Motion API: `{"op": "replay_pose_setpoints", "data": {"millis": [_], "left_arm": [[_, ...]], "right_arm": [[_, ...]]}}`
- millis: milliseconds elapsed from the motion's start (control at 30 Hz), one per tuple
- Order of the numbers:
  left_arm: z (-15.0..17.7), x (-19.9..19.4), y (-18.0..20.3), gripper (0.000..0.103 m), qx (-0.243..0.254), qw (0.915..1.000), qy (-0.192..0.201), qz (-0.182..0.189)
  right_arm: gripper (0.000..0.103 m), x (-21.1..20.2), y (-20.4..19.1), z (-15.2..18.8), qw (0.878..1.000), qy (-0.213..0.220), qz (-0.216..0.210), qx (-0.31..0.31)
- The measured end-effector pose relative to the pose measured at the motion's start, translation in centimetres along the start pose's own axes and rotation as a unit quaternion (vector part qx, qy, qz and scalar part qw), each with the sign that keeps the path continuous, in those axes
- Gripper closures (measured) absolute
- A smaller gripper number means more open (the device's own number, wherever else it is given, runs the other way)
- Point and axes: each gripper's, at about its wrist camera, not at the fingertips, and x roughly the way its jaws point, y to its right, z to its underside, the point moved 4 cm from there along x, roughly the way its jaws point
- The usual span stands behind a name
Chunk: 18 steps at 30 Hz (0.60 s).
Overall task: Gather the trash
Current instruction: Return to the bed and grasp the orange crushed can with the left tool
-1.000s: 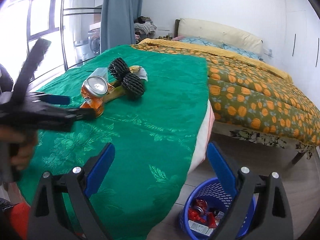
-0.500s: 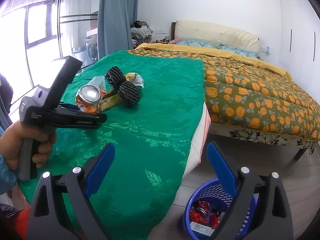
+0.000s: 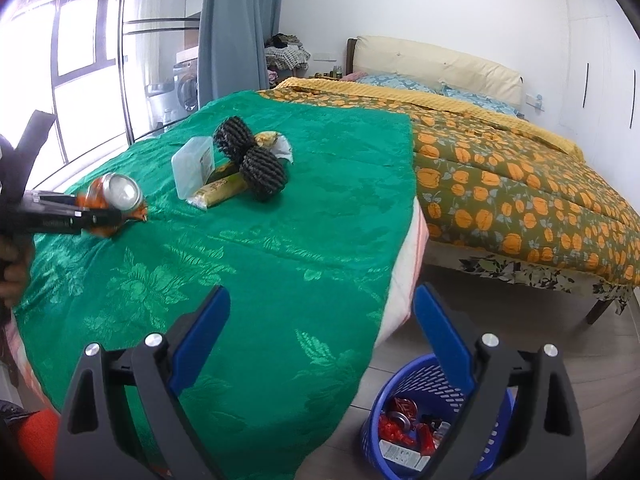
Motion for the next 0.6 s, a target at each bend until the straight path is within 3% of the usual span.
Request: {"op": "replay_pose_setpoints", "data": {"millis": [100,300,600], "left_arm": [[0.0,0.0,-0.8,0.043,-0.007,0.9998,0.005,0.020],[1.2,0.2,-0.1,0.015,0.020,0.9987,-0.001,0.047],[1.3,2.1,0.7,0.008,0.056,0.9969,-0.033,0.046]], "right_arm": [[0.013,0.3,-0.6,0.4,1.000,-0.007,-0.001,-0.001],[0.013,0.8,-1.7,1.4,1.000,-0.022,-0.003,-0.005],[0.013,1.8,-2.2,1.7,0.999,-0.038,-0.007,-0.002]]}}
